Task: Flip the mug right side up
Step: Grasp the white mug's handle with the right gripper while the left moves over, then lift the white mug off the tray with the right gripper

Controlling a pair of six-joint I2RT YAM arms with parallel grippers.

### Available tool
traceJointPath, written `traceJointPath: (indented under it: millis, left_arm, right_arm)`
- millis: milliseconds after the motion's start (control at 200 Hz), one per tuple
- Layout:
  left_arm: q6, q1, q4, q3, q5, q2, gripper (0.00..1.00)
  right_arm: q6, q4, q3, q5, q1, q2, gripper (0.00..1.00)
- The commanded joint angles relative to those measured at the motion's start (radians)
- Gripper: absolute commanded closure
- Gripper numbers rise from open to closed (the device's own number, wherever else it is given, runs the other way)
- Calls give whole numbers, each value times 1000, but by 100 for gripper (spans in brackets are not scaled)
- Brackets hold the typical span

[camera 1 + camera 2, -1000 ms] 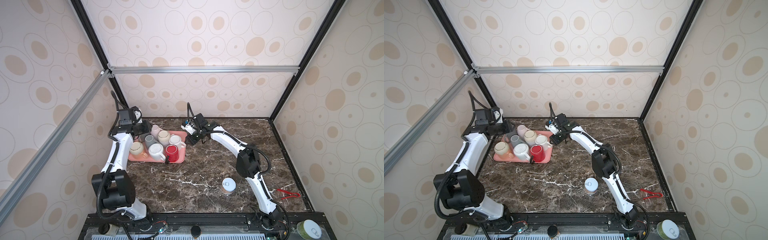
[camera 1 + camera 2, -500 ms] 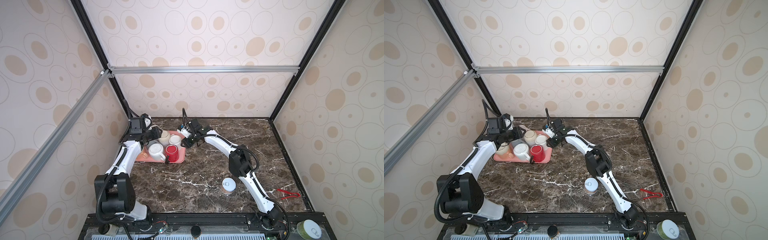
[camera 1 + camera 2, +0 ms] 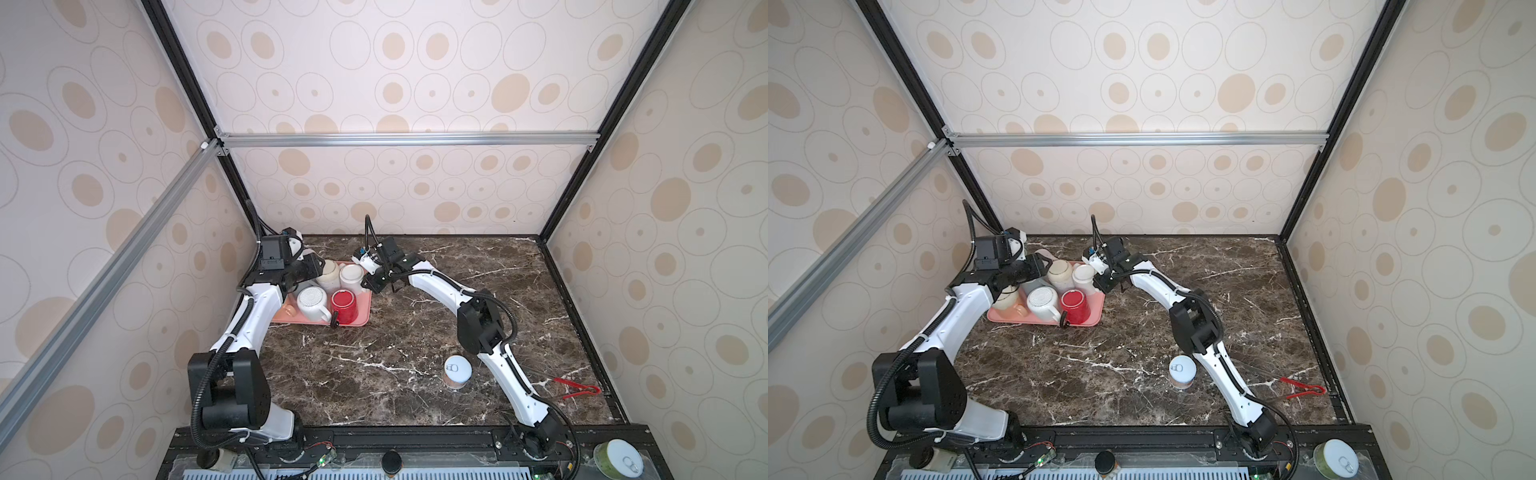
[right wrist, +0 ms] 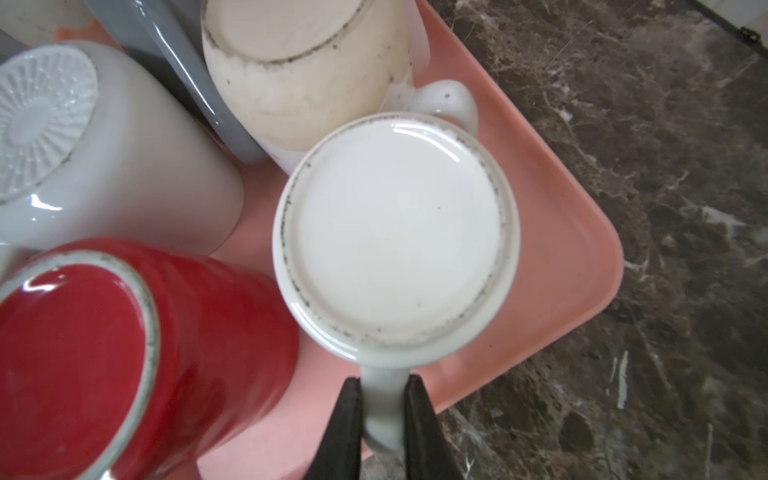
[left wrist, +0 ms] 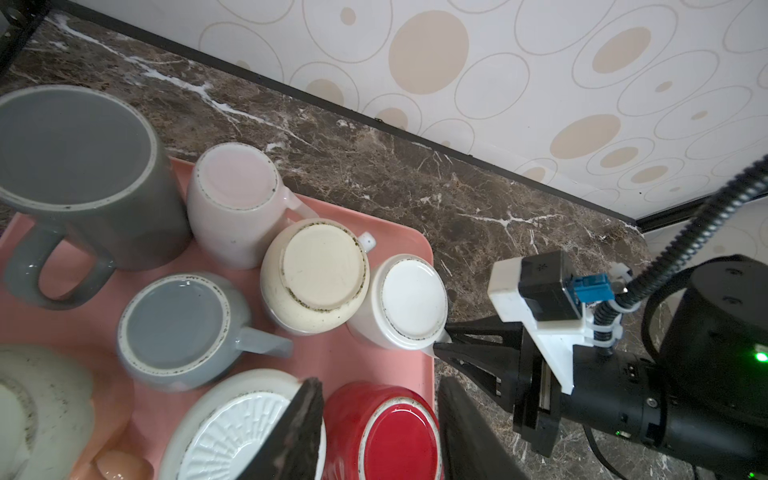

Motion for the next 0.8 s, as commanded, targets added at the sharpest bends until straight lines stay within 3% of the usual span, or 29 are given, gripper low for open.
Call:
traceJointPath:
  millis: [0, 160, 370, 420, 520, 580, 795]
  left_arm:
    - [17, -4, 5, -14, -1, -40, 53]
    - [-2, -4, 25, -30, 23, -54, 53]
    - [-12, -7, 30, -60, 26, -73, 53]
    - [-18, -8, 35, -72, 22, -78, 53]
    - [-25, -11, 39, -86, 20, -83, 53]
    - [-26, -11, 40, -88, 23, -84, 53]
    - [-17, -13, 28, -91, 12, -103, 53]
  right_arm:
    - [-15, 8, -33, 18, 7, -45, 90]
    - [-2, 5, -51, 41, 9, -74, 99]
    - [41, 45, -215, 87, 16, -177, 99]
    - [55, 72, -262, 105, 18, -202, 93]
    - [83, 96, -301, 136, 20, -217, 70]
    - [89, 89, -292, 141, 20, -209, 62]
    - [92, 28, -192, 160, 25, -141, 56]
